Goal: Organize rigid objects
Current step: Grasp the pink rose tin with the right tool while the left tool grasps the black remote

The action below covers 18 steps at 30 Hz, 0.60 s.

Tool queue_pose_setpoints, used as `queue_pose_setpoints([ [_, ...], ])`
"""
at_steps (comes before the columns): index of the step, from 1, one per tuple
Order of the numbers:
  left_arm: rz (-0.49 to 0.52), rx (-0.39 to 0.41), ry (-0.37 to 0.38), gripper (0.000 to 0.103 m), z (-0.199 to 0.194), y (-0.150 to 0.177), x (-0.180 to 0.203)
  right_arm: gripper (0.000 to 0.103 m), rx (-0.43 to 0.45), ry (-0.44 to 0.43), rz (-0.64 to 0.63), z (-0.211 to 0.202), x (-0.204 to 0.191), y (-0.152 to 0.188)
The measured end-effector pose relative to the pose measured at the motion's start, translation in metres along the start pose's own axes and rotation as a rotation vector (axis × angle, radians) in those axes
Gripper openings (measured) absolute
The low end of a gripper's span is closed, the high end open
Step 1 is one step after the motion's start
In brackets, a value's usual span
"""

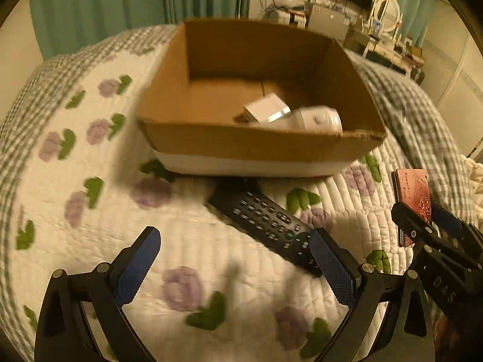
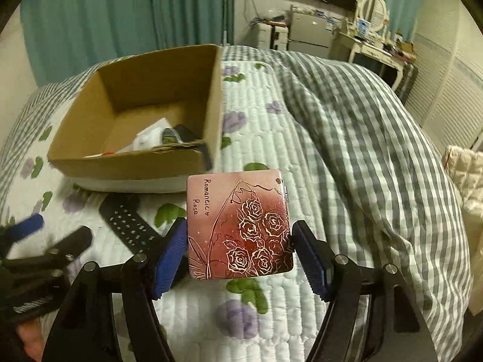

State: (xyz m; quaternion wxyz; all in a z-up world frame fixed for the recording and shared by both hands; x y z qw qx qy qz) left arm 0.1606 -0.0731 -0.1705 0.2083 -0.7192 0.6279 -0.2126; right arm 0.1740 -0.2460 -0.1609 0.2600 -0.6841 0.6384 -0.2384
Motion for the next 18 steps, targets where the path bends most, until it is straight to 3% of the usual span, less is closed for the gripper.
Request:
queue_pose_setpoints([
  [7, -0.059, -0.112, -0.047, 0.099, 0.049, 0.019, 0.014, 0.070, -0.074, 0.018, 0.062, 0.031, 0.019, 0.020],
  [12, -0.020, -0.077, -0.069, 0.099, 0.058, 0.018, 0.024, 0.070, -0.090, 0.035, 0.072, 0.045, 0.025, 0.024],
  [15, -0.012, -0.054, -0.056, 0.093, 0.061, 0.014, 0.035, 0.070, -0.077, 0.051, 0.083, 0.047, 0.028, 0.020],
  [18, -0.024, -0.082, -0.060, 0.093, 0.076, 0.016, 0.039, 0.070, -0.068, 0.074, 0.091, 0.045, 0.033, 0.019],
])
Point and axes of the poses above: each gripper's, at about its wrist camera, not at the fingertips, and z roughly the way its jaws point, x to its right, y to its underside, the point moved 9 cm from there along z, roughly the way its jaws point, and after that the axes turned 4 degrees about x, right-handed, at the moved point
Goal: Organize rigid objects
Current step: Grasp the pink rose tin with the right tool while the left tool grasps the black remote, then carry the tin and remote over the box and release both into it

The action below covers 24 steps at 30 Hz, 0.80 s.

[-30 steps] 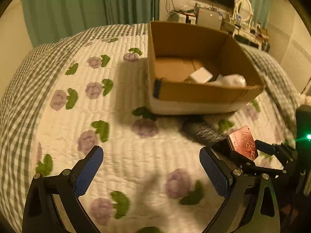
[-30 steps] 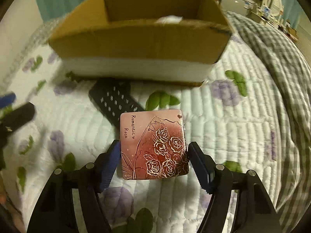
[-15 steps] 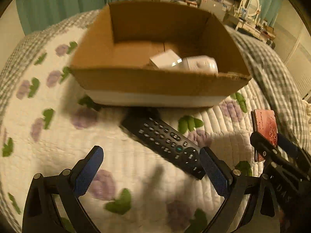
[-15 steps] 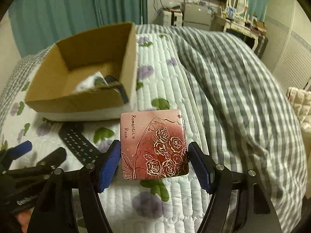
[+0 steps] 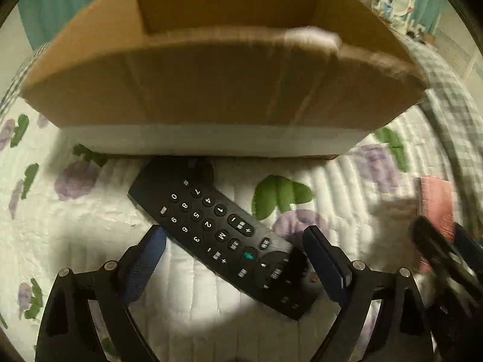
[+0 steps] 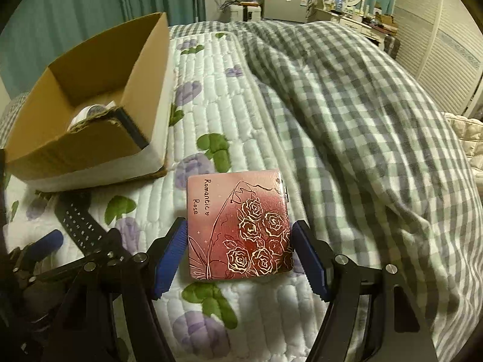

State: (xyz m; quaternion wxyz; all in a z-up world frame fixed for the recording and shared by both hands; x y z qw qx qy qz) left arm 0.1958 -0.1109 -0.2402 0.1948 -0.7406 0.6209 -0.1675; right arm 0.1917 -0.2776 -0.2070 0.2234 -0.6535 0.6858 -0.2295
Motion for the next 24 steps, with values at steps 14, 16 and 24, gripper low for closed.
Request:
queue_pose_setpoints([
  [14, -0.017, -0.032, 0.173, 0.027, -0.037, 0.015, -0.030, 0.070, 0.025, -0.034, 0.007, -0.019, -0.009, 0.000],
  [16, -0.014, -0.042, 0.194, 0.025, -0.044, 0.019, -0.030, 0.070, 0.031, -0.038, -0.001, -0.024, -0.013, 0.000],
  [24, 0.027, 0.012, 0.217, 0.024, -0.090, 0.028, -0.052, 0.070, 0.056, -0.067, -0.028, -0.046, -0.024, -0.002],
])
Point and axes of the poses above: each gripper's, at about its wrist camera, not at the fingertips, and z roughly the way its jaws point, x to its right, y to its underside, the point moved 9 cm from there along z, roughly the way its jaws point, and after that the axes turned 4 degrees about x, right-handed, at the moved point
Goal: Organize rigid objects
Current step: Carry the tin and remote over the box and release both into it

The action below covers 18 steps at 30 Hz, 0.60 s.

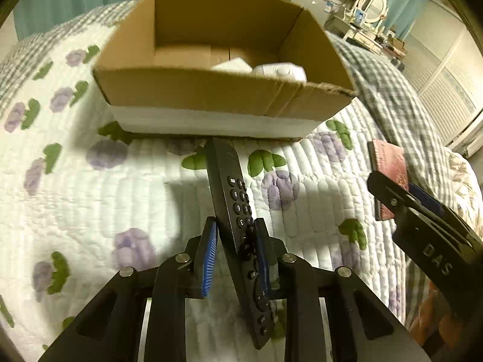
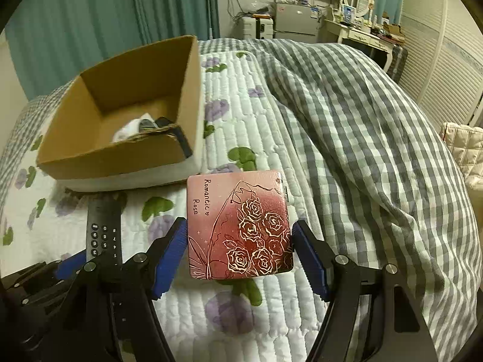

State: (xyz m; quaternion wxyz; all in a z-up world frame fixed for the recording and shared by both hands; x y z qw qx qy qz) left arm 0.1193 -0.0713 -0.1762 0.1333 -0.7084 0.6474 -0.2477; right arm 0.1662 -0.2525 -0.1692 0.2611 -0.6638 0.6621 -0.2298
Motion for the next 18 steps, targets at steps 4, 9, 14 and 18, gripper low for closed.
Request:
queue_pose_setpoints([
  [4, 0.021, 0.047, -0.006, 0.020, -0.016, -0.014, 0.007, 0.070, 0.022, -0.035, -0.008, -0.016, -0.011, -0.007],
  [9, 0.051, 0.125, 0.006, 0.020, -0.042, -0.046, 0.013, 0.070, 0.068, -0.073, -0.030, -0.041, -0.024, -0.027],
  [14, 0.078, 0.202, 0.012, 0.020, -0.065, -0.085, 0.017, 0.070, 0.127, -0.095, -0.066, -0.064, -0.036, -0.061],
  [18, 0.088, 0.243, -0.002, 0.020, -0.075, -0.126, 0.010, 0.070, 0.161, -0.117, -0.107, -0.070, -0.050, -0.091],
])
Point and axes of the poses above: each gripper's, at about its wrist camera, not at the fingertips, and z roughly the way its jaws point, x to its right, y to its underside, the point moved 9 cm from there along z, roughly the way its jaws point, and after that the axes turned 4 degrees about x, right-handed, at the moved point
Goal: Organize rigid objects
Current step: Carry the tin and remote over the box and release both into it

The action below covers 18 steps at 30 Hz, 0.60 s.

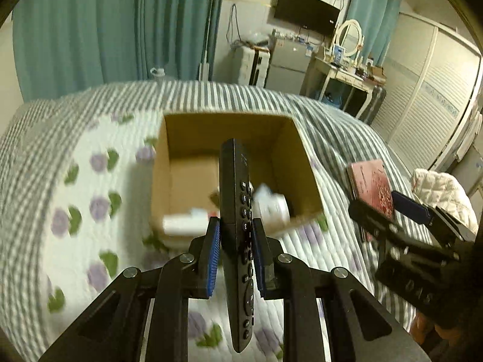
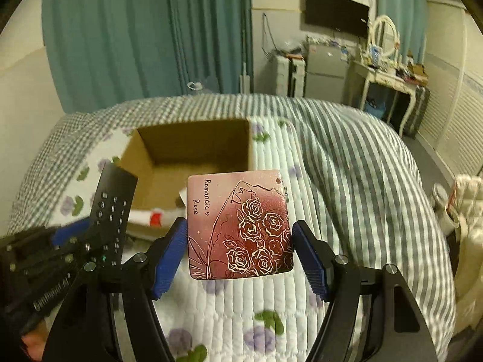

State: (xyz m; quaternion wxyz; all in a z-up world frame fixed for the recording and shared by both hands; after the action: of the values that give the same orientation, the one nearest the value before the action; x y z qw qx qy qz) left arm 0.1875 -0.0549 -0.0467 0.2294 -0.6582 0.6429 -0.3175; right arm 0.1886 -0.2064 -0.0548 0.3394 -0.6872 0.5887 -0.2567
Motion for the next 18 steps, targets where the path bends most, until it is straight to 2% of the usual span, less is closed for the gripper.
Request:
queue_pose_setpoints([
  [4, 0.037, 0.022, -0.043, 0.020, 0.015, -0.030, -0.012, 0.070, 0.024, -0.026, -0.048, 0.012, -0.016, -0.028],
  [9, 0.065, 0.013, -0.093, 0.020, 0.054, -0.051, -0.027, 0.070, 0.028, -0.059, -0.063, 0.041, -0.028, -0.049],
  [14, 0.070, -0.041, -0.129, 0.020, 0.103, -0.050, -0.040, 0.070, 0.016, -0.074, -0.089, 0.077, -0.035, -0.055],
  [18, 0.097, -0.071, -0.123, 0.020, 0.128, -0.037, -0.039, 0.070, 0.001, -0.076, -0.098, 0.103, -0.036, -0.051],
])
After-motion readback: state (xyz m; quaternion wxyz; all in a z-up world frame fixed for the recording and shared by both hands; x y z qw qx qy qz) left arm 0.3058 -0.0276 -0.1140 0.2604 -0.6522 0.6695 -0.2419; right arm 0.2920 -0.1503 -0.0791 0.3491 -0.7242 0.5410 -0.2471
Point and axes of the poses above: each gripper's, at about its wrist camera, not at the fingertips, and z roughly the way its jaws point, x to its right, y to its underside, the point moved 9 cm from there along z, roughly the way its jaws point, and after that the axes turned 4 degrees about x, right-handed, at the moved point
